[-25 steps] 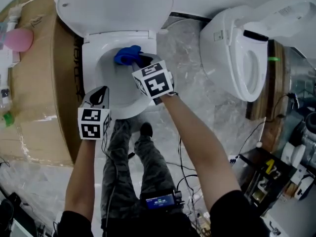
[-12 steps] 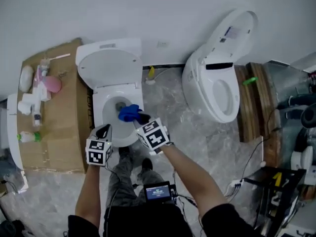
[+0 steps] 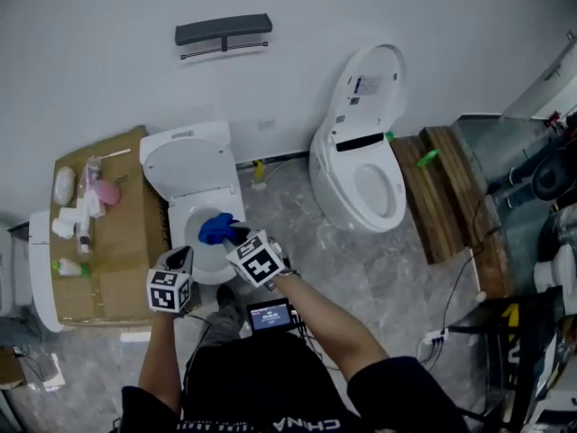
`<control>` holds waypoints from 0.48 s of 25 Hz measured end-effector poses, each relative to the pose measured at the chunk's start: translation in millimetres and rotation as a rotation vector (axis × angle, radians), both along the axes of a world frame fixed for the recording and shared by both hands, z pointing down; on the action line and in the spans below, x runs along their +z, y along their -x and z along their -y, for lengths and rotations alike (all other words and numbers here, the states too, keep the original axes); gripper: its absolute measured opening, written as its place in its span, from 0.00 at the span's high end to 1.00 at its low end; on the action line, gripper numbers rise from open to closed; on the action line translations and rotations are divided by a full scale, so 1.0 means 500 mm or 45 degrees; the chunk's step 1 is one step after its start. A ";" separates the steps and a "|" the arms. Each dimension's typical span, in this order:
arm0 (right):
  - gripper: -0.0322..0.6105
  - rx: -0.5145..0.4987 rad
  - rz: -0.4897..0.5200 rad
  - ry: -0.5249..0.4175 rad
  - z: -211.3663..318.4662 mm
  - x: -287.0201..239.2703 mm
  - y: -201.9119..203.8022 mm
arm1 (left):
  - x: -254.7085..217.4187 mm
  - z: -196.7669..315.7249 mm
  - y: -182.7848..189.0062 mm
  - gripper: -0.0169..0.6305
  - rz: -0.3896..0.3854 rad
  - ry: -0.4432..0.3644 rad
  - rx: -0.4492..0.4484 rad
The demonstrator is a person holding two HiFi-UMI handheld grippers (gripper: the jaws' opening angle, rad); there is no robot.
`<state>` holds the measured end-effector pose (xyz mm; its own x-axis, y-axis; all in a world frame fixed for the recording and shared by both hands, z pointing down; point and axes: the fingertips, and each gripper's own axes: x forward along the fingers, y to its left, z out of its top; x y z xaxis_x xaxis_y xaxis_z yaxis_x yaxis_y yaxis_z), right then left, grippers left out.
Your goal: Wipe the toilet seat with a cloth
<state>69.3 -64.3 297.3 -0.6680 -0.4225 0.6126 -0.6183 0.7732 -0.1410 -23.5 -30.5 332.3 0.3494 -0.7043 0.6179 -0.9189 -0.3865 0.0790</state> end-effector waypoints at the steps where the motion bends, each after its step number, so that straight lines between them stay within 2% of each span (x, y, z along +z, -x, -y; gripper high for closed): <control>1: 0.85 0.000 0.017 -0.006 -0.006 -0.015 -0.003 | -0.009 -0.010 -0.006 0.95 -0.001 -0.003 -0.004; 7: 0.85 0.002 0.091 0.035 -0.044 -0.030 -0.030 | -0.062 -0.078 -0.030 0.95 -0.053 -0.041 -0.054; 12: 0.85 0.045 0.112 0.097 -0.077 0.002 -0.035 | -0.043 -0.137 -0.020 0.95 -0.025 0.009 -0.048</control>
<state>86.8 -25.7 298.3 -0.7063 -0.4014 0.5831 -0.6277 0.7360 -0.2535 -13.4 37.7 311.0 0.3348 -0.7129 0.6162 -0.9311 -0.3509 0.0999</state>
